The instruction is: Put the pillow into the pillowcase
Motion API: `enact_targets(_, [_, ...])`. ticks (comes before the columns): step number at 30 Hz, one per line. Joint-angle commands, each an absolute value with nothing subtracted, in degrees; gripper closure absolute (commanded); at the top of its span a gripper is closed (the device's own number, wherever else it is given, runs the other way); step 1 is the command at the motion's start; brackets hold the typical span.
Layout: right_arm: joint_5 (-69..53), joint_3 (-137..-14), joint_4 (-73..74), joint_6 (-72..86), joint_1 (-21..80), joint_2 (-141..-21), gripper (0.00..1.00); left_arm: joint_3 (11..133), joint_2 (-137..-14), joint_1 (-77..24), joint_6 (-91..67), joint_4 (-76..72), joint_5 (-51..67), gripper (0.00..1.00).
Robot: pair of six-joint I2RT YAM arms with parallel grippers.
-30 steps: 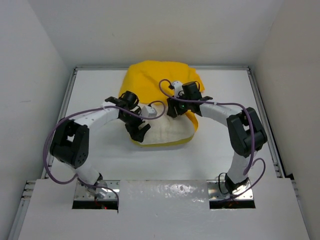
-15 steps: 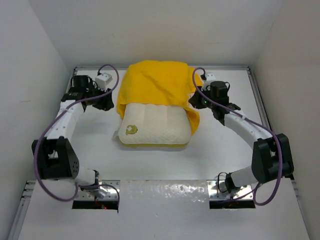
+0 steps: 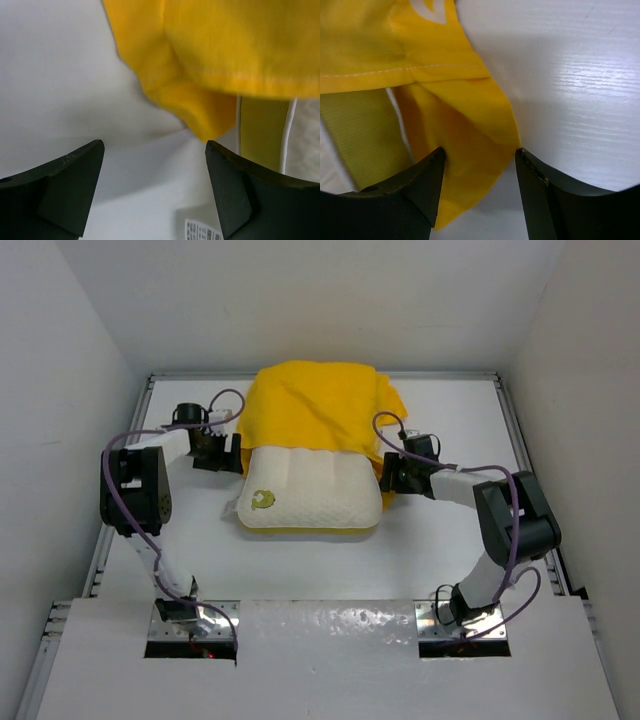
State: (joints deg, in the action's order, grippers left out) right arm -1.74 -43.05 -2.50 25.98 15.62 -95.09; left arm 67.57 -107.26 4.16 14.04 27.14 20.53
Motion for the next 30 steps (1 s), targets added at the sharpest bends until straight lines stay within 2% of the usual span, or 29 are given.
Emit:
enact_targets(1, [-1.83,-45.35,-6.32,28.12,15.56,-97.73,0.41,71.45,-109.77,3.52,11.6,21.53,21.69,0.19])
enact_targets(5, [-4.04,-46.32,-7.82,29.61,15.38,-100.63,0.42,75.4,-114.69,3.25,11.95,23.99,28.64,0.15])
enact_targets(6, [-4.74,-45.71,-8.26,29.79,15.29,-100.81,0.44,75.85,-116.52,3.08,11.95,24.17,29.17,0.17])
enact_targets(7, [-6.14,-45.27,-8.7,30.32,15.29,-100.9,0.51,76.11,-117.24,2.73,11.78,24.26,29.01,0.21])
enact_targets(8, [-6.76,-44.22,-9.48,30.41,15.38,-100.81,0.56,76.72,-118.81,2.55,11.86,24.34,28.83,0.32])
enact_targets(9, [-7.29,-43.69,-9.84,30.5,15.38,-100.29,0.61,77.08,-119.52,1.94,12.04,24.61,29.44,0.38])
enact_targets(10, [-7.64,-43.07,-10.19,30.59,15.38,-100.02,0.71,77.34,-120.23,1.67,12.82,25.31,30.31,0.44])
enact_targets(12, [-8.35,-41.58,-11.25,30.41,15.38,-98.79,0.84,78.05,-122.16,1.49,13.44,25.75,34.53,0.67])
enact_targets(13, [-8.7,-41.22,-11.6,30.15,15.38,-98.44,0.97,78.66,-123.04,1.58,13.71,26.36,35.41,0.89])
enact_targets(14, [-8.88,-40.7,-11.51,30.15,15.29,-98.09,1.0,78.84,-123.22,1.67,13.71,26.28,36.46,0.99])
enact_targets(19, [-16.59,-38.15,-11.78,30.06,15.38,-93.19,1.0,78.84,-121.12,2.11,20.37,32.14,44.72,1.0])
enact_targets(22, [-25.12,-33.77,-12.83,31.37,17.04,-85.71,1.0,77.88,-114.03,2.72,31.61,43.04,49.56,1.0])
enact_targets(26, [-38.63,-35.15,-13.43,32.68,25.02,-74.64,1.0,77.86,-103.12,3.86,42.96,53.77,51.94,1.0])
enact_targets(27, [-47.63,-35.24,-17.97,41.22,25.74,-72.62,1.0,79.18,-101.18,4.04,44.2,57.7,52.47,1.0])
enact_targets(28, [-50.86,-35.16,-33.68,48.62,25.75,-68.94,1.0,83.19,-98.38,4.39,44.56,60.01,53.34,1.0])
enact_targets(30, [-53.34,-36.81,-51.07,69.39,24.01,-66.37,1.0,90.14,-97.04,5.53,44.48,68.67,56.5,1.0])
